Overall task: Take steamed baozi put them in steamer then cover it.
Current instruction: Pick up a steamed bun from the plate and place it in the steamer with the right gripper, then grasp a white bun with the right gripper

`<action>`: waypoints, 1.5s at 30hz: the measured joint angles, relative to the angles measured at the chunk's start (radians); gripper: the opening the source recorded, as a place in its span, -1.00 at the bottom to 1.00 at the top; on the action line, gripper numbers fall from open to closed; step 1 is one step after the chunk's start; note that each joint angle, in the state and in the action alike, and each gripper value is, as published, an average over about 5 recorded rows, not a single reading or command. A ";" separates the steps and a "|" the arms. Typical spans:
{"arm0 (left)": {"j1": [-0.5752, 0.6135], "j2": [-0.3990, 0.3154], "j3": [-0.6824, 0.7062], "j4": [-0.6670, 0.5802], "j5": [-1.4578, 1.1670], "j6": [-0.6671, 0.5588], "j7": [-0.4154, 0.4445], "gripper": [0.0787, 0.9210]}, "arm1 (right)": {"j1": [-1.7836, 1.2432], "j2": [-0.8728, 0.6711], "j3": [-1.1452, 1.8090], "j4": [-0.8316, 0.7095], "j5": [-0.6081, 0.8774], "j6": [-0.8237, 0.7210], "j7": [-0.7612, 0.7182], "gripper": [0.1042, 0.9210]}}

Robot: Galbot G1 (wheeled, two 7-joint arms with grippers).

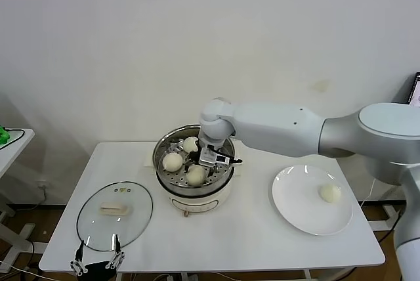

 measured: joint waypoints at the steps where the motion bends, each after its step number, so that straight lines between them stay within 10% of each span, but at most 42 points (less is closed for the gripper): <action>1: 0.000 0.000 0.000 0.000 0.000 0.000 0.000 0.77 | 0.002 -0.002 0.000 0.001 0.000 0.000 0.000 0.73; 19: -0.006 0.037 0.001 0.003 -0.011 0.008 0.003 0.77 | 0.089 -0.117 0.091 -0.063 0.015 -0.075 -0.035 0.76; 45: -0.045 0.106 0.062 0.021 0.009 0.024 0.009 0.77 | -0.001 -0.732 0.032 0.058 0.061 -0.530 -0.072 0.76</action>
